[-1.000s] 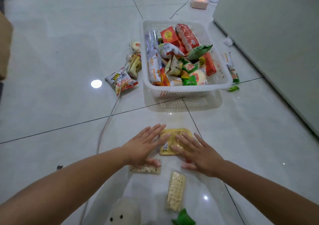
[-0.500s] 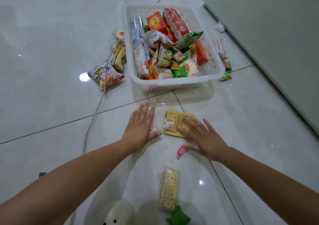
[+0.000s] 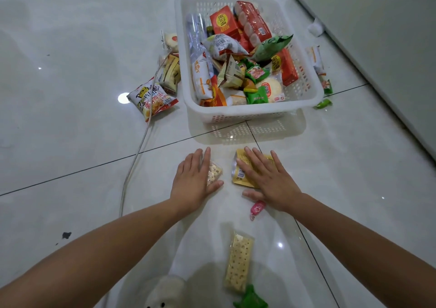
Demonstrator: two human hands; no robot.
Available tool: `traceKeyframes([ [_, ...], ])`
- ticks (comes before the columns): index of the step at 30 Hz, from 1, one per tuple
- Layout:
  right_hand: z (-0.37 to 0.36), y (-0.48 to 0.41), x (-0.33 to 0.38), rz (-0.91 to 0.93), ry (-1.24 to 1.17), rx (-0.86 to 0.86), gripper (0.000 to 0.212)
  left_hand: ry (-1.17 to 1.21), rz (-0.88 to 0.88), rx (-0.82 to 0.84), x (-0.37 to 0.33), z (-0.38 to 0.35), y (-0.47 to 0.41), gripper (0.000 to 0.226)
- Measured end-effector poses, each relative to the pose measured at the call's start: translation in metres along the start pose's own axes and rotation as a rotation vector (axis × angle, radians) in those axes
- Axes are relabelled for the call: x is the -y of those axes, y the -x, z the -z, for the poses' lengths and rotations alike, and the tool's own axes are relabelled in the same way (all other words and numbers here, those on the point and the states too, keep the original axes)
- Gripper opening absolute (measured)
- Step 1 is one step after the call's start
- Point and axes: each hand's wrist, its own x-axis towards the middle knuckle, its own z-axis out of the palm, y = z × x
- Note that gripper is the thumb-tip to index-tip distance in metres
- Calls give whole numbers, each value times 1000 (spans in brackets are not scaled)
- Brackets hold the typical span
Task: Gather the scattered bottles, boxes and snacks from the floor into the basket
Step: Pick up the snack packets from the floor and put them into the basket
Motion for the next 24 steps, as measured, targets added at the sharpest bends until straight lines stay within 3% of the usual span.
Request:
traceKeyframes([
  [5, -16, -7, 3, -19, -125, -5, 87, -77, -27, -115, 7, -8, 12, 78],
  [13, -11, -11, 14, -103, -162, -64, 69, -143, -38, -163, 18, -7, 4, 56],
  [16, -8, -11, 17, -104, -156, -31, 102, -171, -46, -116, 17, -4, 3, 56],
  [18, 4, -13, 17, -112, -147, -21, 104, -133, -39, -80, 16, -1, 4, 58],
  [24, 33, 3, 24, -236, -313, -24, 86, -219, -316, -284, 14, 14, 10, 64],
])
